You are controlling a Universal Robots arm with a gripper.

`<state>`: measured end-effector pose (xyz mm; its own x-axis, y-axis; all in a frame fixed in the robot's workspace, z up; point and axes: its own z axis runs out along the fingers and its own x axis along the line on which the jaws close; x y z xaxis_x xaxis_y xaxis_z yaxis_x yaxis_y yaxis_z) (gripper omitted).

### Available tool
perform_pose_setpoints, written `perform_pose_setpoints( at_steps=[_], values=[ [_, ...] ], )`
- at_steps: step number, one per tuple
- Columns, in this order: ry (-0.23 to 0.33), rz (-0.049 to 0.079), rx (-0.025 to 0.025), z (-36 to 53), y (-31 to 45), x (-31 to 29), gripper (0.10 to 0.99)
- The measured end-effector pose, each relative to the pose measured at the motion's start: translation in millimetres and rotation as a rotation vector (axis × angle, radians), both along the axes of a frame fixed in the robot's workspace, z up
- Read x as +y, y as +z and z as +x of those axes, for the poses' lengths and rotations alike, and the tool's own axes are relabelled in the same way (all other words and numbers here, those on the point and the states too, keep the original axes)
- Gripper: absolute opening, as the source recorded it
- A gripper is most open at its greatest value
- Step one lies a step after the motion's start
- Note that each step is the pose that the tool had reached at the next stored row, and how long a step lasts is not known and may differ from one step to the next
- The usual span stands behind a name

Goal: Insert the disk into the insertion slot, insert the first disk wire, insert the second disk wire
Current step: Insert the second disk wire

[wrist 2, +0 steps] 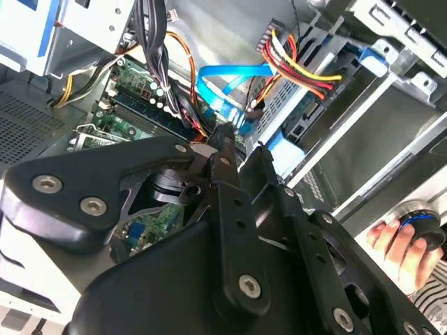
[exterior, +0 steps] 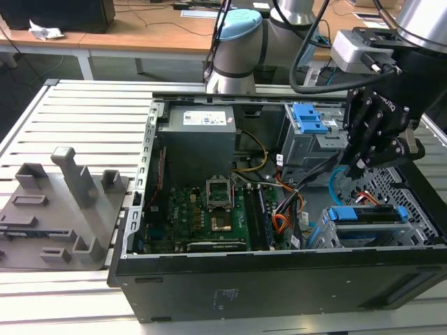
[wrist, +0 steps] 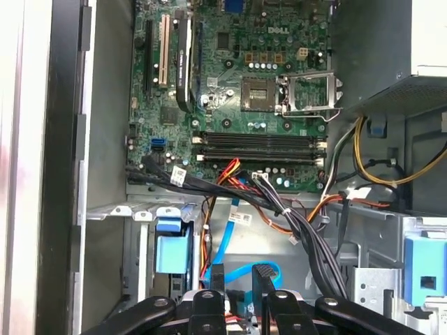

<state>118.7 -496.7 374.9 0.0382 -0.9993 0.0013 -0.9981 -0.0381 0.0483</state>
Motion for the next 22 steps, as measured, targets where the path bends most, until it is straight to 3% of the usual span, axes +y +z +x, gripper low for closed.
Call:
perform_pose_setpoints(
  at_steps=[3, 9, 10, 13, 14, 21, 22],
  values=[
    [0.018, -0.001, 0.0008, 7.9, -3.9, 0.6, 0.302],
    [0.034, -0.005, 0.0015, 10.5, -8.0, 0.6, 0.302],
    [0.034, -0.005, 0.0016, 10.5, -8.0, 0.6, 0.286],
    [0.035, -0.005, 0.0016, 10.4, -8.0, 0.6, 0.11],
    [0.035, -0.005, 0.0015, 10.5, -8.0, 0.6, 0.102],
    [0.037, -0.005, 0.0015, 10.4, -8.0, 0.6, 0.114],
    [0.038, -0.005, 0.0016, 10.4, -8.0, 0.6, 0.176]
  ],
)
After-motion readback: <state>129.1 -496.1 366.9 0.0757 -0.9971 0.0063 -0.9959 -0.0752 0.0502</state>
